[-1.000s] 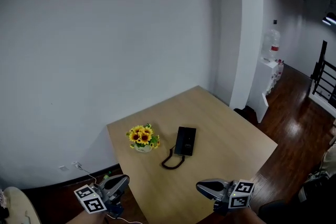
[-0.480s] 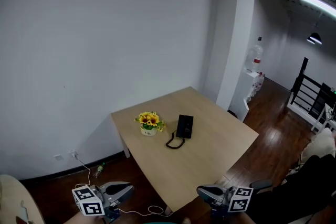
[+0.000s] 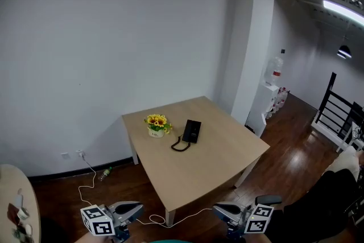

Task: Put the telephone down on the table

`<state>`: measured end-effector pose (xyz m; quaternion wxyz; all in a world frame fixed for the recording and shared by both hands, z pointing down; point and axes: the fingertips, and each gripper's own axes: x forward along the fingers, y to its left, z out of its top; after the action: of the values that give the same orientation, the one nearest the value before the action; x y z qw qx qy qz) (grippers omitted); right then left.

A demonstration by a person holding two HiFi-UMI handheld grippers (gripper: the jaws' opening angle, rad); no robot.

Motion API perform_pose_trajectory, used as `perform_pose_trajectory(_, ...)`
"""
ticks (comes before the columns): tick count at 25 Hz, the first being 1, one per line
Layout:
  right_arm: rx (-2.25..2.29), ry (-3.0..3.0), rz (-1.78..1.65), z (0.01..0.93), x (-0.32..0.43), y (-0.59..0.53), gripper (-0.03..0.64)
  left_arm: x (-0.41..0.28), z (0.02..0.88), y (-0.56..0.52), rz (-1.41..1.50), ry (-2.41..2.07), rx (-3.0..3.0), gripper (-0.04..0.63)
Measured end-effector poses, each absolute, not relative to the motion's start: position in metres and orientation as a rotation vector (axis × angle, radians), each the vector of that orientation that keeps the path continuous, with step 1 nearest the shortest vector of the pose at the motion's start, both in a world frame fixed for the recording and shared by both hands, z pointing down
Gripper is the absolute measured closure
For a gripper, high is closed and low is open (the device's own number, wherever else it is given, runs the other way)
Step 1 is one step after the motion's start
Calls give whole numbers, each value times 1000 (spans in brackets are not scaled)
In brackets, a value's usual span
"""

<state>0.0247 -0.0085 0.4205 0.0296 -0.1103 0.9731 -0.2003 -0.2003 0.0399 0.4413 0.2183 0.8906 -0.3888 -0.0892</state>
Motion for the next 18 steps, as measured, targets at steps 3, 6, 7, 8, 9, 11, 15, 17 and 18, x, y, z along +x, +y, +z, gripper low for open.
perform_pose_trajectory(3, -292, 3046, -636, 439, 62, 24, 615, -157, 453, 64, -251, -1109, 2400, 589)
perform_pose_trajectory(6, -301, 3037, -693, 449, 95, 41, 615, -116, 454, 87, -238, -1105, 2392, 589)
perform_pose_trajectory(7, -300, 3034, -703, 451, 101, 48, 615, -107, 452, 95, -226, -1106, 2404, 589)
perform_pose_trajectory(8, -296, 3036, -709, 453, 105, 54, 615, -100, 449, 102, -211, -1111, 2419, 589)
perform_pose_trajectory(9, -291, 3039, -716, 455, 107, 61, 615, -94, 447, 110, -195, -1118, 2433, 589)
perform_pose_trajectory(11, -281, 3052, -734, 458, 105, 76, 615, -88, 446, 125, -166, -1123, 2451, 589)
perform_pose_trajectory(15, -276, 3063, -757, 460, 86, 105, 615, -97, 453, 155, -161, -1109, 2448, 589)
perform_pose_trajectory(17, -306, 3059, -757, 458, 73, 115, 615, -109, 455, 166, -172, -1081, 2449, 589)
perform_pose_trajectory(18, -327, 3055, -755, 456, 65, 120, 615, -117, 455, 172, -173, -1065, 2451, 589)
